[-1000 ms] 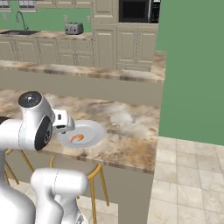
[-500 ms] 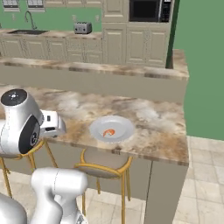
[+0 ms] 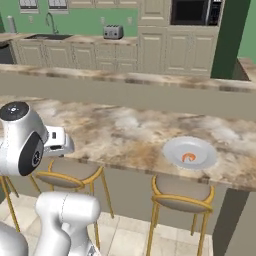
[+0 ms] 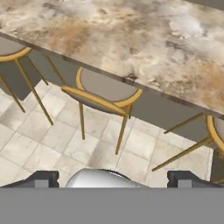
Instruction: Take the cheese, shrimp, and sweet potato from the fridge and place them on the plate on the dining counter to create an appetizer plate.
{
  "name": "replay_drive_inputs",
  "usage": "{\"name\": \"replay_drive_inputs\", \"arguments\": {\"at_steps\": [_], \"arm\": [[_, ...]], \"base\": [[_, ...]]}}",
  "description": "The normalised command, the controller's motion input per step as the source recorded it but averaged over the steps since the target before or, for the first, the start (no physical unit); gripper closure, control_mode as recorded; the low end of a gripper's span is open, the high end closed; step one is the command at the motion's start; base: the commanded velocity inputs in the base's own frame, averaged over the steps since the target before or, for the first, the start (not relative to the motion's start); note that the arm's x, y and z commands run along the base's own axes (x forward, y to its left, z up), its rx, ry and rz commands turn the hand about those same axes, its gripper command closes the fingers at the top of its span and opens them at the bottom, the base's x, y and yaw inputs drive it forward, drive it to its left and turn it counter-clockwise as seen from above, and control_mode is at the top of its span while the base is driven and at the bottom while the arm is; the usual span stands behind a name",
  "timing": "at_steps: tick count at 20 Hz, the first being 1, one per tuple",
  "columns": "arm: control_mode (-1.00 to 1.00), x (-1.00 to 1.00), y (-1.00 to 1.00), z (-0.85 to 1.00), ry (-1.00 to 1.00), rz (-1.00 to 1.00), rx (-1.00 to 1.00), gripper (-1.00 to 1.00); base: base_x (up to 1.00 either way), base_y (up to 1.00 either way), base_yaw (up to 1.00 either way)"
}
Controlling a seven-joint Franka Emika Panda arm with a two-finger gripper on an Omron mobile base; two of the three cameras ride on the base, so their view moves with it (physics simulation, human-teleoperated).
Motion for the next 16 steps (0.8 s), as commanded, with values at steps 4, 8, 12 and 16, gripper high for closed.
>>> {"name": "replay_drive_inputs", "arguments": {"at_steps": [4,8,12,16], "arm": [[1.00,0.00,0.00,0.00,0.00,0.00,0.00,-1.00],[1.00,0.00,0.00,0.00,0.00,0.00,0.00,-1.00],[1.00,0.00,0.00,0.00,0.00,0.00,0.00,-1.00],[1.00,0.00,0.00,0.00,0.00,0.00,0.00,-1.00]], "base": [[-0.20,1.00,0.00],[-0.23,1.00,0.00],[-0.29,1.00,0.00],[-0.37,1.00,0.00]]}}
